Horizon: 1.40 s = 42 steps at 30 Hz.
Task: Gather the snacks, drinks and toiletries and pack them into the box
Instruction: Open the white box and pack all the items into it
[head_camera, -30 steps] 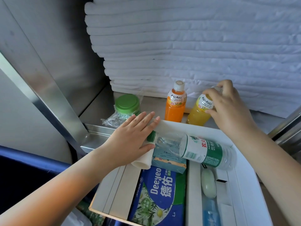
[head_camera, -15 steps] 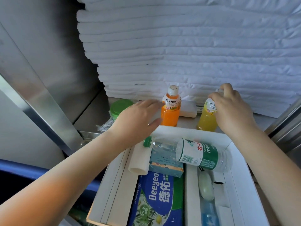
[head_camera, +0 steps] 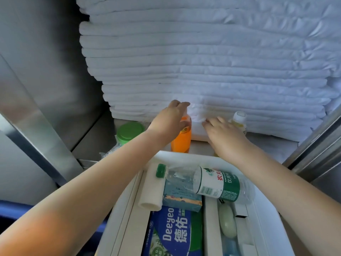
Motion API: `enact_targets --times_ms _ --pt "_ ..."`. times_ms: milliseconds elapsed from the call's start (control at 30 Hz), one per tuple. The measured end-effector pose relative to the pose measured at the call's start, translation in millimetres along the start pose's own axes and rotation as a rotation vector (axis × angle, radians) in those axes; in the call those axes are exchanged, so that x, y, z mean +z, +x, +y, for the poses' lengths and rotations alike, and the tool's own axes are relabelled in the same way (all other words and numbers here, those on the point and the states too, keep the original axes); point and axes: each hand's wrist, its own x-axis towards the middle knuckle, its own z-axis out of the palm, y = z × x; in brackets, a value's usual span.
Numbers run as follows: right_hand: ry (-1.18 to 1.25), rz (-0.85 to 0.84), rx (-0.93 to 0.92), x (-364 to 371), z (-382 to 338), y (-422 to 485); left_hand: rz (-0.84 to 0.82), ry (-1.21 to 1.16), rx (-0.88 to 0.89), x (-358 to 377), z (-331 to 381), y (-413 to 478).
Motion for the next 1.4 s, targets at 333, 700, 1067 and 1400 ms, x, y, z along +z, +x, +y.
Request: enact_targets --times_ms 333,700,1067,1400 --pt "-0.064 -0.312 -0.047 24.9 -23.3 49.5 0.012 0.090 -0.030 -9.4 -37.9 1.4" --pt "0.141 -0.454 -0.006 41.7 -14.3 60.8 -0.012 0.147 0.026 -3.5 -48.4 -2.5" --pt "0.260 -0.366 -0.095 44.4 -17.5 60.2 -0.198 0.301 0.089 -3.9 -12.2 -98.0" --pt "0.144 -0.309 -0.183 47.2 -16.3 67.6 -0.272 0.323 0.123 -7.4 -26.6 -132.2"
